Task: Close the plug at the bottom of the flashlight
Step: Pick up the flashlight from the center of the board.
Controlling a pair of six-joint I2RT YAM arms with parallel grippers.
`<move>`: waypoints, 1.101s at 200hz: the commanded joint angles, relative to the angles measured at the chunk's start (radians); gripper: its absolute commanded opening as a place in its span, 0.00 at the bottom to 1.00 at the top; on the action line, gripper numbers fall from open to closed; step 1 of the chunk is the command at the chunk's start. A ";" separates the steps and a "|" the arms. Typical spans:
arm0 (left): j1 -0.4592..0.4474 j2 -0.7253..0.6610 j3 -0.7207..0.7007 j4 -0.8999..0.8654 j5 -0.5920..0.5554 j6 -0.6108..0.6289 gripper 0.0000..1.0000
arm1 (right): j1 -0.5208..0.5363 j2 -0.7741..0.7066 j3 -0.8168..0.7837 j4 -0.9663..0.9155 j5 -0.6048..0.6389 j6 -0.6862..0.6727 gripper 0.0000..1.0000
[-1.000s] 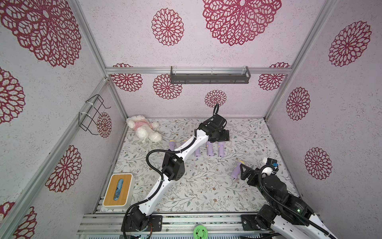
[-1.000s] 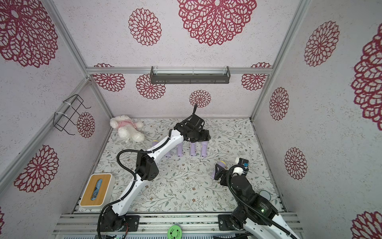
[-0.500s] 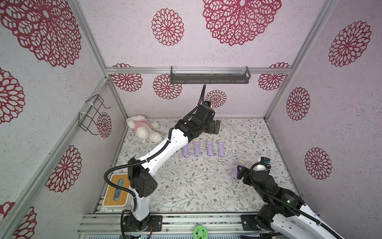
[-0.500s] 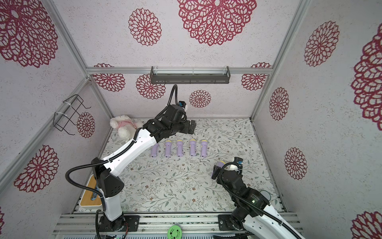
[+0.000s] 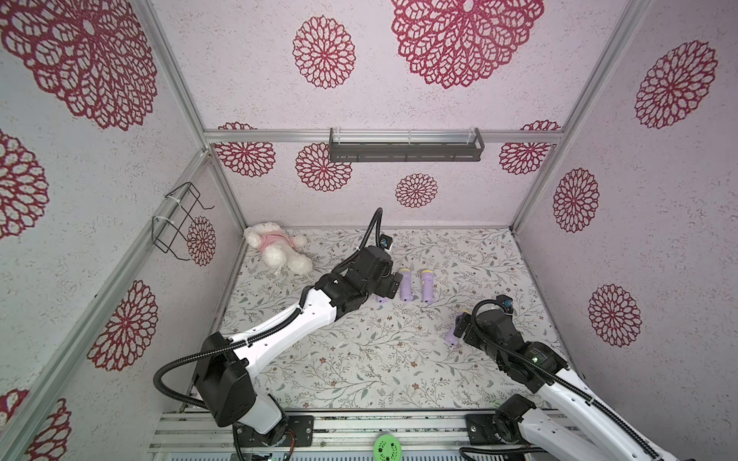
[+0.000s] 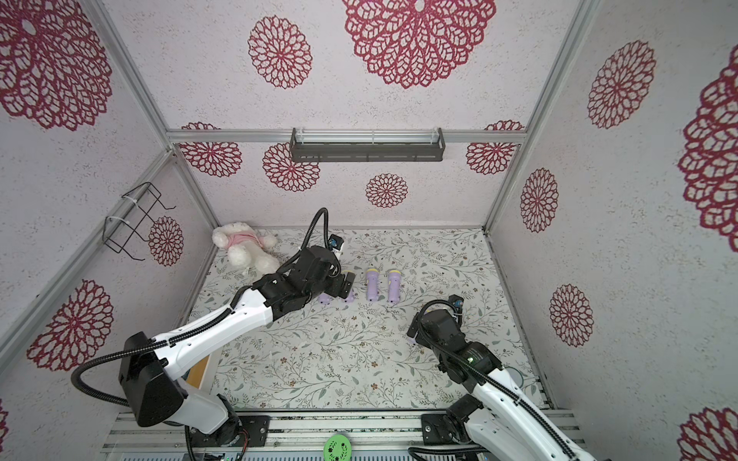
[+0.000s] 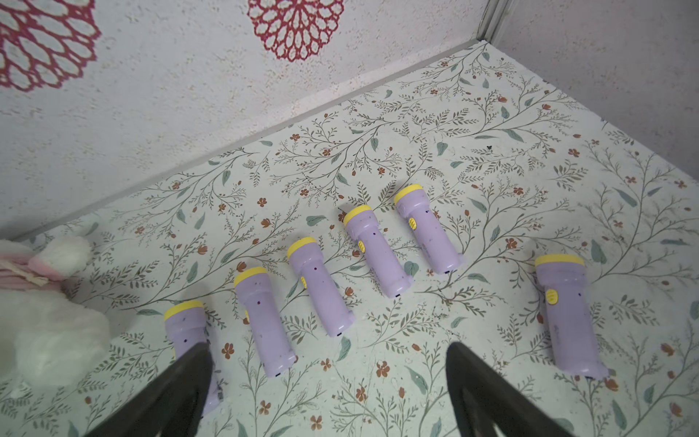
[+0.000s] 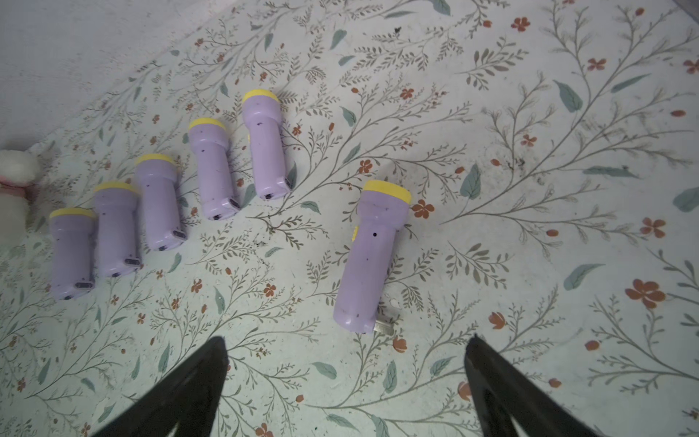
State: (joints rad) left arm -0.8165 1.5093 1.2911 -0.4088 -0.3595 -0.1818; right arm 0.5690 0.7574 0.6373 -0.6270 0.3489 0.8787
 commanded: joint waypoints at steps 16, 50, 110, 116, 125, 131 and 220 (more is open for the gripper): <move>-0.093 -0.103 -0.189 0.226 -0.085 0.178 0.97 | -0.065 0.037 0.062 -0.017 -0.062 -0.043 0.99; -0.144 -0.105 -0.230 0.246 -0.085 0.210 0.97 | -0.143 0.122 0.095 -0.045 -0.118 -0.053 0.99; -0.233 -0.039 -0.216 0.233 -0.167 0.276 0.97 | -0.259 0.229 0.096 0.008 -0.226 -0.087 0.99; -0.239 -0.031 -0.213 0.228 -0.174 0.279 0.97 | -0.270 0.241 0.095 0.014 -0.234 -0.090 0.99; -0.246 -0.023 -0.208 0.222 -0.184 0.282 0.97 | -0.285 0.259 0.095 0.026 -0.247 -0.097 0.99; -0.250 -0.017 -0.205 0.219 -0.189 0.286 0.97 | -0.293 0.269 0.096 0.035 -0.261 -0.102 0.99; -0.265 0.015 -0.168 0.158 -0.154 0.288 0.97 | -0.306 0.387 0.041 0.198 -0.295 -0.080 0.93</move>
State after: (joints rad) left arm -1.0752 1.5234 1.1034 -0.2317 -0.5251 0.0860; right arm 0.2691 1.1290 0.6804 -0.4778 0.0399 0.7963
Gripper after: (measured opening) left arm 0.974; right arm 0.938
